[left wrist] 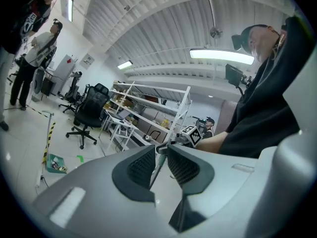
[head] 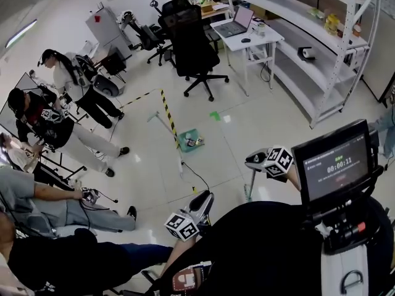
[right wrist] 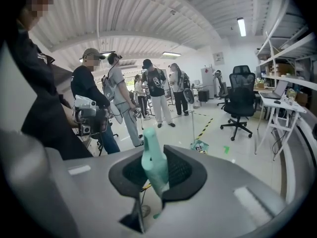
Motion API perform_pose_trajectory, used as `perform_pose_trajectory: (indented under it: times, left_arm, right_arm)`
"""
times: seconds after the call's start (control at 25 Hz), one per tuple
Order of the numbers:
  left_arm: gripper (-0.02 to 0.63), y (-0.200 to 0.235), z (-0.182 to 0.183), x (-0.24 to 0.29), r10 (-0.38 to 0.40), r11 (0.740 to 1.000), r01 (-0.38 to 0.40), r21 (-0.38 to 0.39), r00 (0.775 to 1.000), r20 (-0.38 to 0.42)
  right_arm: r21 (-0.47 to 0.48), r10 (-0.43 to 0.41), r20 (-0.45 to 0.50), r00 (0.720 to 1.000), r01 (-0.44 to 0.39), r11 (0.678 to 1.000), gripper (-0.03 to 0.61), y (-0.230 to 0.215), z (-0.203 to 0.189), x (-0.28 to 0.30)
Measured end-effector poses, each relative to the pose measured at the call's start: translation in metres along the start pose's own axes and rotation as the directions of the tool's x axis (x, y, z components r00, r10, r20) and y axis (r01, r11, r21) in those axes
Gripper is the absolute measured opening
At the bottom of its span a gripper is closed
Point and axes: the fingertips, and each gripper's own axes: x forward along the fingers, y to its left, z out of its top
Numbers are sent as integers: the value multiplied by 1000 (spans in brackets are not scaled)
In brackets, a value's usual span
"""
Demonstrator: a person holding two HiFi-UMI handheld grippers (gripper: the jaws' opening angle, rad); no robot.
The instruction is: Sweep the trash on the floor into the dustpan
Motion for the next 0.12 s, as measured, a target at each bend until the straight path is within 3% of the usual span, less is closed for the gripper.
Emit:
perform_pose_trajectory:
  times: [0.12]
  left_arm:
    - [80, 0, 3, -2, 1, 1000, -1, -2, 1000, 1]
  right_arm:
    - [7, -2, -7, 1000, 2, 1000, 46, 0, -2, -1]
